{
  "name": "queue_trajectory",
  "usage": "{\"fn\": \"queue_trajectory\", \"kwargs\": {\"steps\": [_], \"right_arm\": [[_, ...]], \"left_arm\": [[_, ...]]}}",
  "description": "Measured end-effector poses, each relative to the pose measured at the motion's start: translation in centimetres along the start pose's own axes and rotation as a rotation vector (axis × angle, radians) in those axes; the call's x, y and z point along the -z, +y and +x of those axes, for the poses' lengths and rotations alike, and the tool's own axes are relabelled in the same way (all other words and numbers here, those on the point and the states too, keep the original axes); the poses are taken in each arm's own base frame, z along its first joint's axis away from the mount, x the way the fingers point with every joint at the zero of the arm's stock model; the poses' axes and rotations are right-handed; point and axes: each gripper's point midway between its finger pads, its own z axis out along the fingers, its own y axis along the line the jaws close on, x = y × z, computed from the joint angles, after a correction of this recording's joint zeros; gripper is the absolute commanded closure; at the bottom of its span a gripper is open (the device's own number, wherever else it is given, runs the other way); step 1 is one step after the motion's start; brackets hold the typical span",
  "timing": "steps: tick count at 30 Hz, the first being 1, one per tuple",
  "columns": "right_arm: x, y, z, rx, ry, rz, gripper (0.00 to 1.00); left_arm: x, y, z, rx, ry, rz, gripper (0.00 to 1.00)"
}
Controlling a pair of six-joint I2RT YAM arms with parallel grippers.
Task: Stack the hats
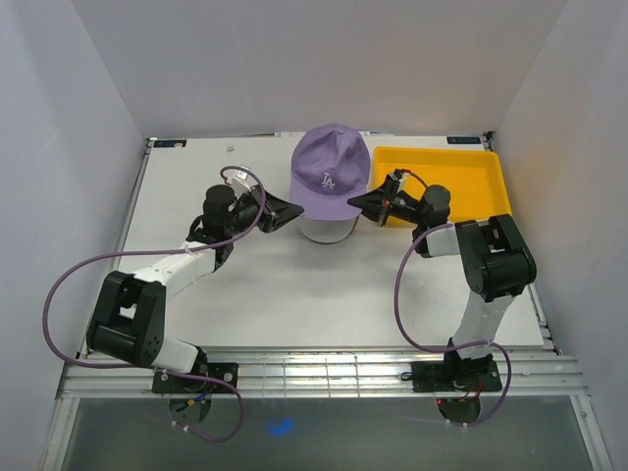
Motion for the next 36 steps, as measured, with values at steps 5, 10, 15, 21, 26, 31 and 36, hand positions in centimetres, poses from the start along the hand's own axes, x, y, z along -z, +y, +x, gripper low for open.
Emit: {"fn": "queue_trajectory", "kwargs": {"steps": [5, 10, 15, 21, 26, 31, 36], "right_arm": [[0.2, -0.2, 0.0, 0.044, 0.003, 0.000, 0.92], [0.2, -1.4, -0.1, 0.105, 0.015, 0.036, 0.92], [0.1, -2.2, -0.3, 0.178, 0.032, 0.102, 0.92], [0.2, -3.4, -0.5, 0.211, 0.044, 0.155, 0.92], [0.0, -4.3, -1.2, 0.275, 0.074, 0.228, 0.92], [0.0, -4.9, -1.5, 0.320, 0.098, 0.277, 0.92], [0.3, -5.7, -1.5, 0.335, 0.108, 0.307, 0.86]], "left_arm": [[-0.2, 0.8, 0.4, 0.005, 0.006, -0.007, 1.00], [-0.1, 1.8, 0.8, 0.011, 0.005, -0.019, 1.00], [-0.2, 3.3, 1.1, 0.031, 0.003, -0.050, 1.00], [-0.4, 4.2, 1.3, 0.044, 0.003, -0.067, 1.00], [-0.7, 5.6, 1.5, 0.060, 0.008, -0.094, 1.00], [-0.8, 6.3, 1.7, 0.069, 0.012, -0.109, 1.00], [-1.1, 7.4, 1.9, 0.083, 0.022, -0.133, 1.00]]}}
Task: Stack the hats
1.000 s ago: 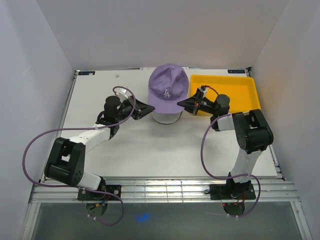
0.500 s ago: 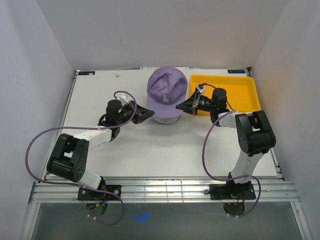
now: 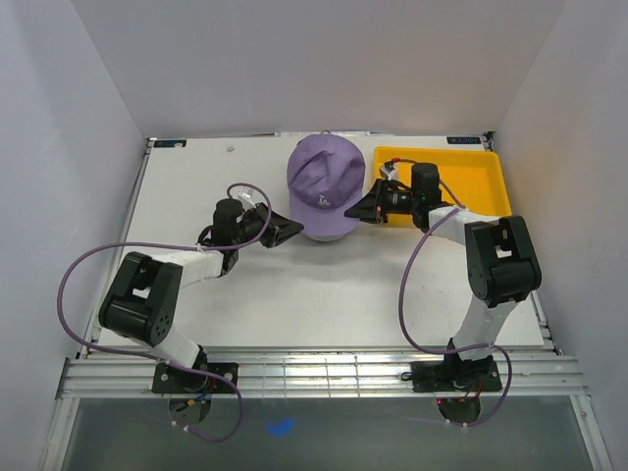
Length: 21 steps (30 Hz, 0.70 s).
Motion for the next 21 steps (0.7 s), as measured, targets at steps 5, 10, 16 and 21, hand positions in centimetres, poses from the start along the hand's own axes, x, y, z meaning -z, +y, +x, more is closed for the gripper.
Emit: {"fn": "queue_trajectory", "kwargs": {"steps": [5, 10, 16, 21], "right_arm": [[0.0, -1.0, 0.3, 0.000, 0.007, 0.028, 0.72], [0.3, -2.3, 0.3, -0.015, -0.003, 0.067, 0.59], [1.9, -5.3, -0.1, -0.080, -0.062, 0.149, 0.53], [2.1, -5.9, 0.3, -0.100, -0.068, 0.157, 0.45]], "left_arm": [[-0.4, 0.6, 0.0, 0.000, 0.003, -0.018, 1.00], [-0.6, 1.0, -0.6, -0.007, -0.015, -0.034, 1.00], [-0.5, 1.5, -1.3, -0.002, -0.040, -0.055, 1.00], [-0.6, 1.5, -1.3, -0.001, -0.041, -0.056, 1.00]]}}
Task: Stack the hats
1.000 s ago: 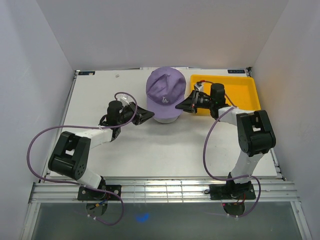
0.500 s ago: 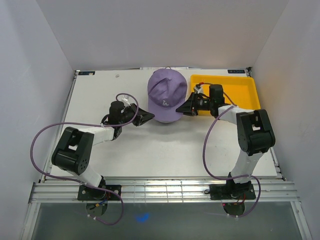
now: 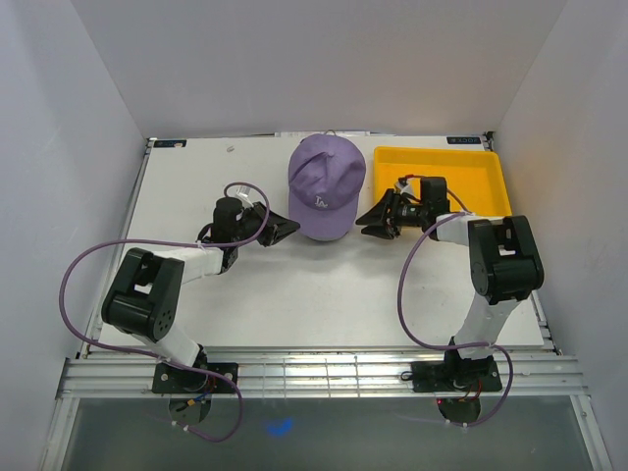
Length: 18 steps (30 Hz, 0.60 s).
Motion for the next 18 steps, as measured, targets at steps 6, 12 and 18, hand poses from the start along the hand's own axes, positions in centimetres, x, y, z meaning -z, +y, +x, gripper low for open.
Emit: {"fn": "queue_trajectory", "kwargs": {"steps": [6, 12, 18], "right_arm": [[0.1, 0.8, 0.0, 0.031, -0.020, -0.028, 0.40], [0.2, 2.3, -0.3, 0.102, -0.061, -0.076, 0.38], [-0.4, 3.4, -0.1, 0.152, -0.075, -0.121, 0.36]], "left_arm": [[-0.1, 0.1, 0.0, 0.001, -0.001, -0.002, 1.00], [-0.1, 0.1, 0.0, 0.006, -0.001, -0.005, 1.00], [-0.1, 0.1, -0.1, 0.008, 0.001, -0.010, 1.00]]}}
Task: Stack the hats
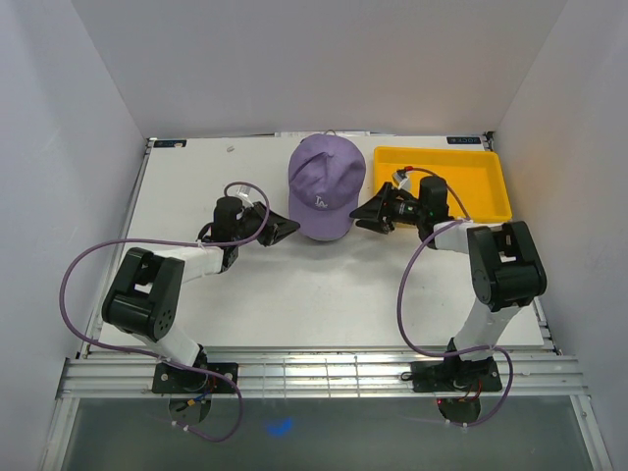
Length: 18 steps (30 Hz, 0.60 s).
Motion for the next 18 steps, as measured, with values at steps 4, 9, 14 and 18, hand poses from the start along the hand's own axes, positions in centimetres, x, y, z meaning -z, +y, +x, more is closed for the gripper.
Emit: {"fn": "queue_trajectory", "kwargs": {"steps": [4, 9, 14, 18], "right_arm": [[-0.6, 0.8, 0.1, 0.037, -0.001, -0.024, 0.36], [-1.1, 0.8, 0.2, 0.055, -0.003, -0.034, 0.37], [-1.5, 0.0, 0.2, 0.046, -0.006, -0.026, 0.59], [-1.7, -0.3, 0.2, 0.036, -0.005, -0.035, 0.76]], "left_arm": [[-0.1, 0.0, -0.1, 0.004, 0.003, -0.006, 1.00], [-0.3, 0.2, -0.1, 0.007, 0.006, -0.012, 1.00], [-0.6, 0.4, -0.2, 0.011, 0.009, -0.018, 1.00], [-0.9, 0.7, -0.3, 0.016, 0.005, -0.026, 1.00]]}}
